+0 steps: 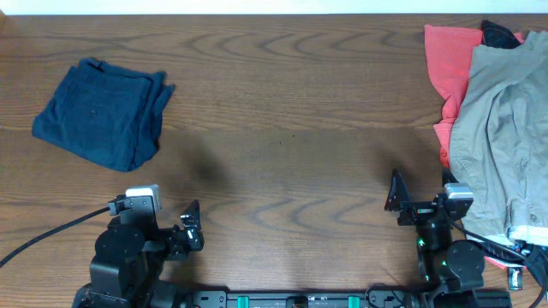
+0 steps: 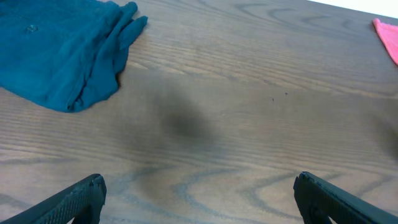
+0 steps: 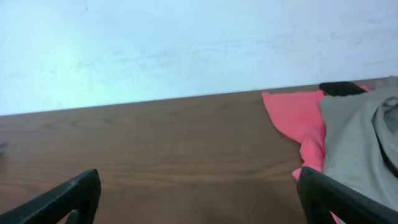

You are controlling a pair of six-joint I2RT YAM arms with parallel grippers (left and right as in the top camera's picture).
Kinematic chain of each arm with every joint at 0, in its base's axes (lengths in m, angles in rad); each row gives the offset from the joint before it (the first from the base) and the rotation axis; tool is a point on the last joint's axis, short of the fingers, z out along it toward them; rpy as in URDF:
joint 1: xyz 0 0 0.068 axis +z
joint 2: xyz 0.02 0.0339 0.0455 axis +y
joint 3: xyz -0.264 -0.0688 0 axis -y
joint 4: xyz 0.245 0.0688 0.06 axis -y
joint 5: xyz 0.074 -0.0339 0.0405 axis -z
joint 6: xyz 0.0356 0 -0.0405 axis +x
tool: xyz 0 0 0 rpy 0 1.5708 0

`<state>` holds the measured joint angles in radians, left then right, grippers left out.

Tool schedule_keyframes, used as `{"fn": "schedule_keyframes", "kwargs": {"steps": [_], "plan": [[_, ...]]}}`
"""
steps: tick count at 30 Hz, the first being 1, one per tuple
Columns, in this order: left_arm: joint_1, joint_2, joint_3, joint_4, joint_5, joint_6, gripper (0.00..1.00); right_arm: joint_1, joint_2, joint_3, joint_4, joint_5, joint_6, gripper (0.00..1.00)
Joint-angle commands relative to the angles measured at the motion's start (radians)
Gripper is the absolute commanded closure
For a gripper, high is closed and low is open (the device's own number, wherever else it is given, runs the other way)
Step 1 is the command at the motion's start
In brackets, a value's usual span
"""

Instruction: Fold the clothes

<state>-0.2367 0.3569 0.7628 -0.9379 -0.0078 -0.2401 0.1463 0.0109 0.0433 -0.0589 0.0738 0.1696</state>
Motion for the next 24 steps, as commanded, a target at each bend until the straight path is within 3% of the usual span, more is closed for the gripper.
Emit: {"fn": "schedule_keyframes", "kwargs": {"steps": [1,9,24], "plan": [[0.000,-0.006,-0.002,0.000,-0.015,-0.009,0.02,0.011,-0.006,-0.038,0.032,0.024,-0.034,0.01],[0.000,-0.006,-0.002,0.000,-0.015,-0.009,0.02,0.010,-0.006,-0.038,-0.017,-0.069,-0.229,0.01],[0.000,-0.006,-0.002,0.000,-0.015,-0.009,0.02,0.010,-0.006,-0.038,-0.016,-0.075,-0.219,0.01]]}}
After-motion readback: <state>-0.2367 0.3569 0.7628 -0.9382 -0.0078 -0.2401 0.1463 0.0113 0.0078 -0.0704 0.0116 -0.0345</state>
